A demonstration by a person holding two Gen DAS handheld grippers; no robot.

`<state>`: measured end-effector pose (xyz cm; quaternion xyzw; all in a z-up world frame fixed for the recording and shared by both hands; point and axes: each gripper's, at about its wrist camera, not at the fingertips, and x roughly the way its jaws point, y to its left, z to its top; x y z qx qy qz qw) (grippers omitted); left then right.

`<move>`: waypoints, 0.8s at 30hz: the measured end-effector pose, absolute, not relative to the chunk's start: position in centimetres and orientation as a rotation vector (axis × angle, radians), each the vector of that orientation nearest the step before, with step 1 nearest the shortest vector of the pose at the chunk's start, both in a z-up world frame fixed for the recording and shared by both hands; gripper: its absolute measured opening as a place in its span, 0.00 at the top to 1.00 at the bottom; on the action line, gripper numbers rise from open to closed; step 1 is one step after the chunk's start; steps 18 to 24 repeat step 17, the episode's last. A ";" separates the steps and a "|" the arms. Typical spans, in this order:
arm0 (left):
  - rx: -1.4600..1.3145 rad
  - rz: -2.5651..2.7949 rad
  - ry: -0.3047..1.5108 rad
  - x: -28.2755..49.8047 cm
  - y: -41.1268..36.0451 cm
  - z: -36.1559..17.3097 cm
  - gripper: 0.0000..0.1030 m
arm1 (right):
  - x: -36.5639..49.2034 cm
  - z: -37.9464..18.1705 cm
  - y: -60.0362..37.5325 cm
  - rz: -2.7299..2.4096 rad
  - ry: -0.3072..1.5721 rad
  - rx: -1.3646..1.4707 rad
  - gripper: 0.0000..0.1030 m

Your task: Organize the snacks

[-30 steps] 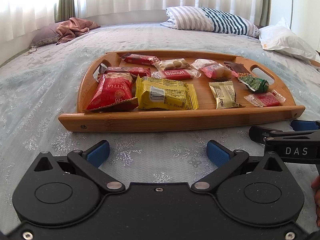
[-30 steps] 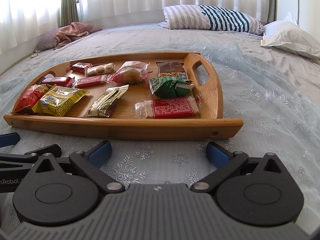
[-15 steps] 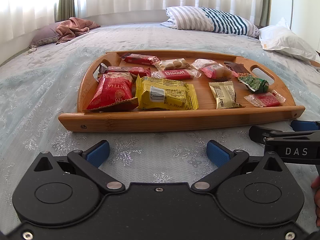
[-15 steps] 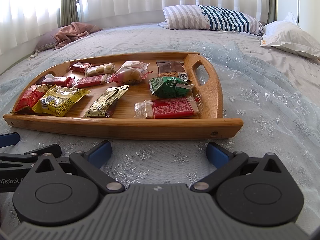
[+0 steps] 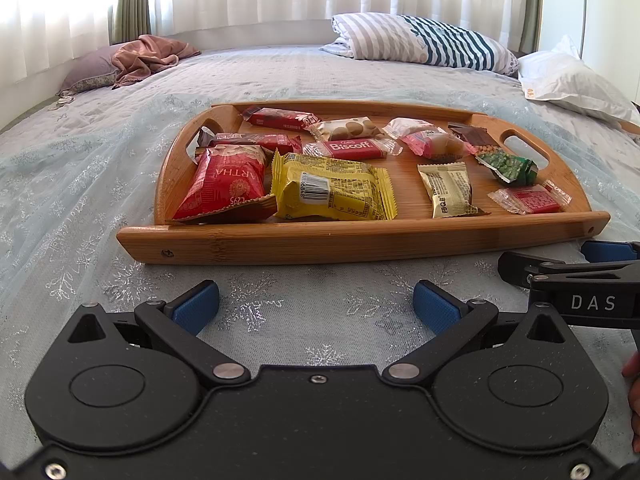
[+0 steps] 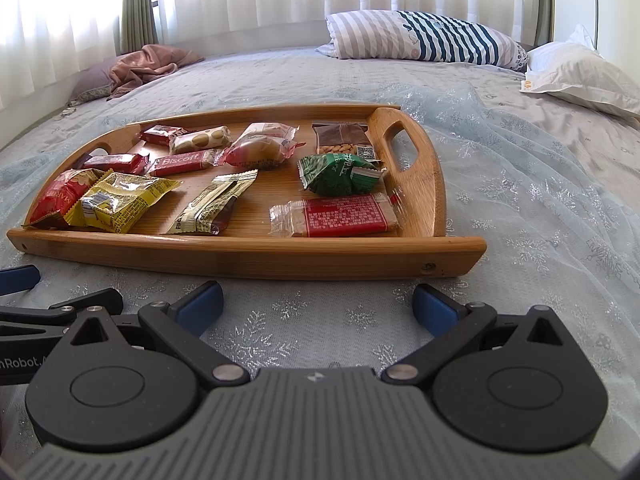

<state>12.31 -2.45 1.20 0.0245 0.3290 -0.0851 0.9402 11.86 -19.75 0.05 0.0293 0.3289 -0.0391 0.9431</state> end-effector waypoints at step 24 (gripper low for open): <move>0.050 -0.174 0.670 12.3 -2.5 1.2 0.00 | 11.9 0.0 -19.7 -0.080 0.670 0.060 0.00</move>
